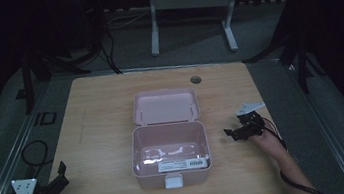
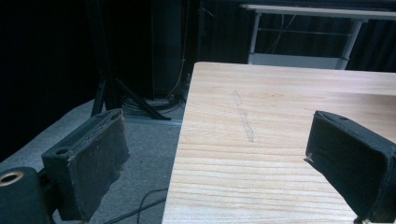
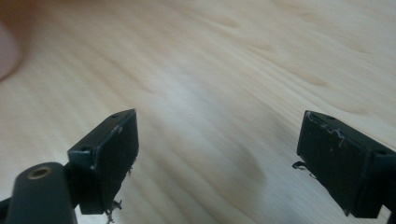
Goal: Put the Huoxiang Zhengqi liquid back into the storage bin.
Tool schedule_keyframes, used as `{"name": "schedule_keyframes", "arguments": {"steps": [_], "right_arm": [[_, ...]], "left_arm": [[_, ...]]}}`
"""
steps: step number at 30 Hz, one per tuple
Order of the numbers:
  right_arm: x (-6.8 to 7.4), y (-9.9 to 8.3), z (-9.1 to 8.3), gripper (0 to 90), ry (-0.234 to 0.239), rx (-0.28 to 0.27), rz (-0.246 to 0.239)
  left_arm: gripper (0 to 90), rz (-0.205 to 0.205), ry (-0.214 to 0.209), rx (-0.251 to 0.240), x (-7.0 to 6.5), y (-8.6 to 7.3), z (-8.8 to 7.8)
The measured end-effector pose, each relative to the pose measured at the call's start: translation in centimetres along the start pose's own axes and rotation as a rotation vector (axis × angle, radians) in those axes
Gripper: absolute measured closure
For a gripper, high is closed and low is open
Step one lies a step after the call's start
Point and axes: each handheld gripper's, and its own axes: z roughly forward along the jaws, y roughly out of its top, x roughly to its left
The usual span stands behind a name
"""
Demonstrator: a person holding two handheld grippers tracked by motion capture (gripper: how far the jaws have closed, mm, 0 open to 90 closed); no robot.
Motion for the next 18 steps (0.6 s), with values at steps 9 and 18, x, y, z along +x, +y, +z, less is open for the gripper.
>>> {"name": "schedule_keyframes", "arguments": {"steps": [9, 18], "right_arm": [[-1.8, -2.0, -1.4, 12.6, -0.063, -0.063, 0.114], [-2.4, -3.9, -1.8, 12.6, -0.103, -0.066, 0.178]], "left_arm": [[5.8, -0.001, 0.0, -0.001, 0.0, 0.0, 0.0], [5.8, -0.003, -0.002, -0.002, 0.1, 0.0, 0.0]]}}
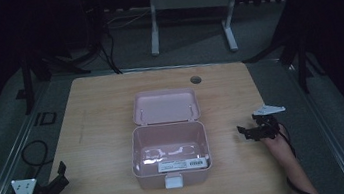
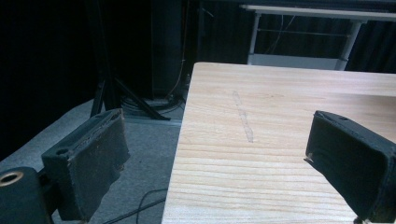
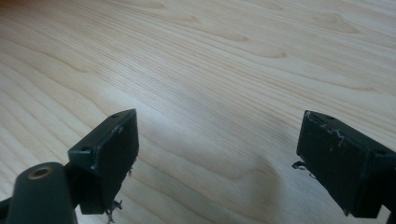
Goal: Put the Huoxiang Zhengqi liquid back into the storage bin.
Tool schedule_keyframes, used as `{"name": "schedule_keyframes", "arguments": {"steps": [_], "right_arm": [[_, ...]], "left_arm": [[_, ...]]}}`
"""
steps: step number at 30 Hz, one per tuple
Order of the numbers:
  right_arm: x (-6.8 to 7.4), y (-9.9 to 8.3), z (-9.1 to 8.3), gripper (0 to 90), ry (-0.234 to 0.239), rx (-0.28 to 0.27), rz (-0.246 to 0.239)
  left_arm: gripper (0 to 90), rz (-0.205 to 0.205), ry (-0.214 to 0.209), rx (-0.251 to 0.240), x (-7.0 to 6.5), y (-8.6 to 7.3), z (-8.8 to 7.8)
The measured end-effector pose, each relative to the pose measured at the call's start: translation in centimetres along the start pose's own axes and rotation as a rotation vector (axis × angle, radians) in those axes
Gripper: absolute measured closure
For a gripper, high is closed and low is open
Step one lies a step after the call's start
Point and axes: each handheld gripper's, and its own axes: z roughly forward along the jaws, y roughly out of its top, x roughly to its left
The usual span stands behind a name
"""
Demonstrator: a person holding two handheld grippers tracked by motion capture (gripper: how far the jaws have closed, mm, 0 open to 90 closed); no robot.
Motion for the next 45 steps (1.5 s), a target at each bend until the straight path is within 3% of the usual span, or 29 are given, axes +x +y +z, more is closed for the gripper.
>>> {"name": "schedule_keyframes", "arguments": {"steps": [12, 19, 23, 28, 33, 34, 36, 45], "right_arm": [[-0.4, -0.8, -1.3, 12.6, -0.018, -0.051, 0.056], [-0.5, -1.5, -1.8, 12.6, -0.037, -0.052, 0.075], [-0.8, -2.0, -1.9, 12.6, -0.026, -0.076, 0.115], [-1.2, -2.5, -2.0, 12.6, -0.067, -0.099, 0.166], [-1.6, -2.7, -2.3, 12.7, -0.026, -0.128, 0.213], [-1.8, -2.8, -2.5, 12.7, -0.015, -0.147, 0.244], [-2.0, -3.0, -2.4, 12.7, -0.023, -0.15, 0.268], [-1.8, -2.9, -2.3, 12.7, -0.055, -0.133, 0.266]], "left_arm": [[5.8, -0.003, 0.0, -0.003, 0.0, 0.0, 0.0], [5.8, -0.002, -0.001, -0.002, 0.0, 0.0, 0.0], [5.8, 0.0, -0.001, -0.002, 0.0, 0.0, 0.0], [5.8, 0.0, -0.001, -0.005, 0.0, 0.0, -0.1], [5.8, -0.005, 0.0, -0.006, 0.1, 0.0, -0.1], [5.8, -0.006, 0.0, -0.007, 0.1, 0.0, -0.1], [5.8, -0.01, 0.001, -0.009, 0.1, 0.0, -0.1], [5.8, -0.025, 0.003, -0.015, 0.2, 0.0, -0.2]]}}
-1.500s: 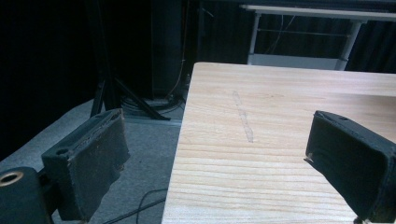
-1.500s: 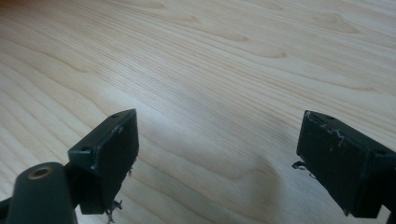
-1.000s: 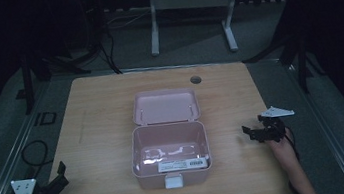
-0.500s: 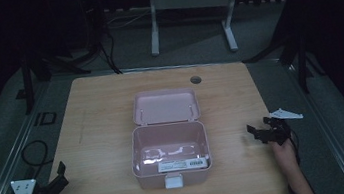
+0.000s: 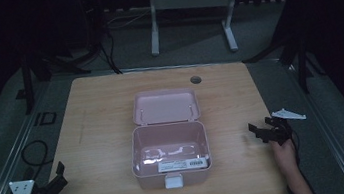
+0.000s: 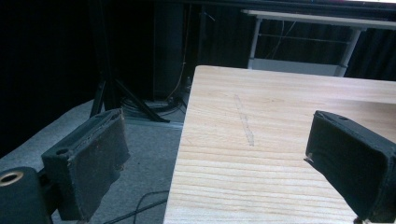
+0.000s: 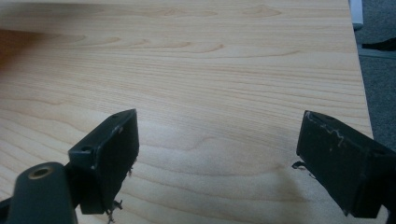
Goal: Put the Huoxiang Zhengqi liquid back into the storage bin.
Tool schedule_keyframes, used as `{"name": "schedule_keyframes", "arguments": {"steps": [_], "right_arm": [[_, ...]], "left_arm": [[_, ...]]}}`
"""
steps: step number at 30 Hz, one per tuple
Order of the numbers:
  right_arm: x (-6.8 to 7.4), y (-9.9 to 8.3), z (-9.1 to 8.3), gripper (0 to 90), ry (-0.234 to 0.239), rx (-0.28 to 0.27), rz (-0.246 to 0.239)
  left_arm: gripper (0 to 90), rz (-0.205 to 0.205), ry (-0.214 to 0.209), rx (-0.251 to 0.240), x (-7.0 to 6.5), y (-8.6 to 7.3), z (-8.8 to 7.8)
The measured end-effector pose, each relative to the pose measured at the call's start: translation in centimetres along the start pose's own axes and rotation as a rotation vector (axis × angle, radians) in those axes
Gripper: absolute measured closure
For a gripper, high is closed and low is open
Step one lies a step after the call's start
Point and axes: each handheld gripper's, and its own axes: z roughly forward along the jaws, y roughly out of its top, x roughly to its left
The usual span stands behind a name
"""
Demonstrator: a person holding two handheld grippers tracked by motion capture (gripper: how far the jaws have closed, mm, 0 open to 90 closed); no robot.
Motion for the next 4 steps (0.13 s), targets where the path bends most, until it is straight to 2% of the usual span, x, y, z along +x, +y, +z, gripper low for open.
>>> {"name": "schedule_keyframes", "arguments": {"steps": [4], "right_arm": [[-0.15, 0.05, -0.02, 12.7, -0.005, -0.004, 0.005]], "left_arm": [[5.8, 0.0, 0.0, 0.001, 0.02, 0.0, 0.0]]}}
